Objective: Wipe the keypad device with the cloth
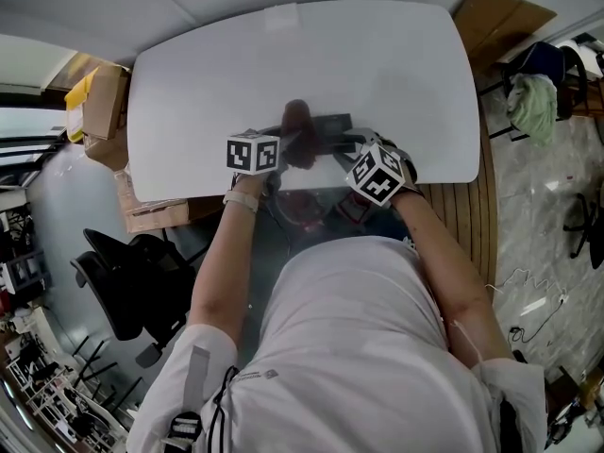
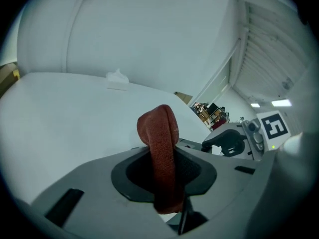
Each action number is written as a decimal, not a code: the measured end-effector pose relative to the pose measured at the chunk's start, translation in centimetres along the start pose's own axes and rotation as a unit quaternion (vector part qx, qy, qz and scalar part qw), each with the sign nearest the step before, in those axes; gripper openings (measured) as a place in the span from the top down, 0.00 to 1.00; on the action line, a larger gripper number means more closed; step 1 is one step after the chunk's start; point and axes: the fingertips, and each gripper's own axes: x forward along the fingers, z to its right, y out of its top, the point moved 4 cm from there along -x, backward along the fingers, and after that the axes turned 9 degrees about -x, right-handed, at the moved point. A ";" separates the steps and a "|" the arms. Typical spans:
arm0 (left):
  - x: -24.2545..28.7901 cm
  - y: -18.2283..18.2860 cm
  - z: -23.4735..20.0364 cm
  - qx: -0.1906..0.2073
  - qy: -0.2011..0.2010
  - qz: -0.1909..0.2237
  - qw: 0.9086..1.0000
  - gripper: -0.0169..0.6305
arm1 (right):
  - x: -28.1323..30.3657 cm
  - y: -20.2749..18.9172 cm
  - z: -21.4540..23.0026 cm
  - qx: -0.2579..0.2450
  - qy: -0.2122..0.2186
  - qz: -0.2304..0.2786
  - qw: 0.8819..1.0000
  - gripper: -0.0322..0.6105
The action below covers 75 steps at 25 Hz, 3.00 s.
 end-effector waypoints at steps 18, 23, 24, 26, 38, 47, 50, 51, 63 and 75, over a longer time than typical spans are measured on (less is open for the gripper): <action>4.9 1.5 -5.7 -0.056 0.012 0.014 0.998 0.82 | -0.1 0.1 -0.1 0.006 0.006 -0.006 1.000 0.69; 5.9 1.7 -6.0 -0.048 0.009 0.005 0.999 0.82 | 0.0 0.2 -0.2 0.010 0.007 -0.016 1.000 0.68; 5.9 1.7 -5.9 -0.044 0.007 0.005 0.999 0.82 | 0.0 0.2 -0.2 0.012 0.007 -0.018 1.000 0.68; 5.9 1.8 -5.5 -0.033 0.002 0.005 0.999 0.82 | -0.1 0.1 -0.1 0.015 0.007 -0.023 1.000 0.68; 4.4 1.1 -0.6 0.089 -0.062 -0.017 0.994 0.83 | 0.0 0.2 -0.2 0.026 -0.006 -0.030 0.999 0.68; 1.8 0.1 2.9 0.120 -0.111 -0.021 0.986 0.83 | -0.1 0.0 0.0 0.033 -0.011 -0.037 0.999 0.68; 0.9 -0.2 2.8 0.107 -0.114 -0.009 0.988 0.83 | -0.1 0.0 0.1 0.034 -0.010 -0.038 0.999 0.68; 0.7 -0.4 2.7 0.103 -0.112 -0.004 0.988 0.83 | -0.1 0.0 0.1 0.034 -0.010 -0.038 0.999 0.68; -1.8 -1.0 -0.2 0.034 -0.064 0.042 0.996 0.83 | 0.0 0.0 0.2 0.031 -0.006 -0.027 0.999 0.68; 1.1 -0.4 3.0 0.112 -0.053 -0.009 0.992 0.83 | 0.2 0.2 0.0 0.025 -0.006 -0.011 1.000 0.68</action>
